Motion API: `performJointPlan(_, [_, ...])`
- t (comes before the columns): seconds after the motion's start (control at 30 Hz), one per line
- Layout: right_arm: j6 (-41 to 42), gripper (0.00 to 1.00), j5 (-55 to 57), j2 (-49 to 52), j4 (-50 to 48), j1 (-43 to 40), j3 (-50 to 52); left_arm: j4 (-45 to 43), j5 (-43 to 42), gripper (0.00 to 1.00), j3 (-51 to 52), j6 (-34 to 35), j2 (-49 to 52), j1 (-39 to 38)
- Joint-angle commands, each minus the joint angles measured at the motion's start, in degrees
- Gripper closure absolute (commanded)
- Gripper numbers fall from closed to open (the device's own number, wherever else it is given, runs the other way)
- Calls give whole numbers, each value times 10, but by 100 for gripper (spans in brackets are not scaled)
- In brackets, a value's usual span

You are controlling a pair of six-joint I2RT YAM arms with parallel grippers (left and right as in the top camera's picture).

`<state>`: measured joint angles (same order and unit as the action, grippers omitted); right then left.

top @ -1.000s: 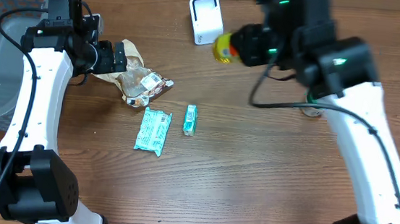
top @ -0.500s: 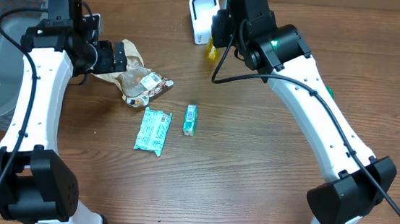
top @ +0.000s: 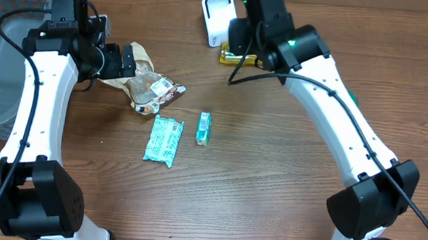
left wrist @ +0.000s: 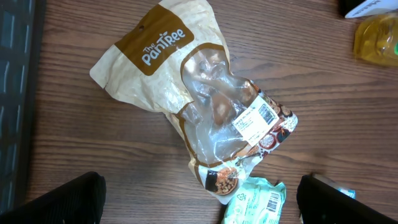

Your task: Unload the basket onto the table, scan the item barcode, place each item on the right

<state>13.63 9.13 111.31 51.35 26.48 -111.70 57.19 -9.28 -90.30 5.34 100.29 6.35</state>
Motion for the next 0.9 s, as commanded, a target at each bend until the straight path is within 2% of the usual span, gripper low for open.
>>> performJointPlan(0.0, [62,38,-32,5,0,-40,4,-1,-6,1,-1,-17,-2,-4])
performJointPlan(0.27, [92,36,-147,69,-20,-121,4,-1,-7,1,-1,-17,-2,-4])
performJointPlan(0.53, [152,33,-212,157,-106,-155,4,-1,-7,1,-1,-17,-2,-4])
performJointPlan(0.63, [179,26,-212,186,-143,-155,4,-1,-7,0,-1,-17,-2,-4])
performJointPlan(0.7, [178,16,-212,209,-183,-153,4,-1,-7,0,-1,-17,-2,-4])
performJointPlan(0.87, [156,15,-213,233,-230,-153,4,-1,-7,0,-1,-17,-2,-4])
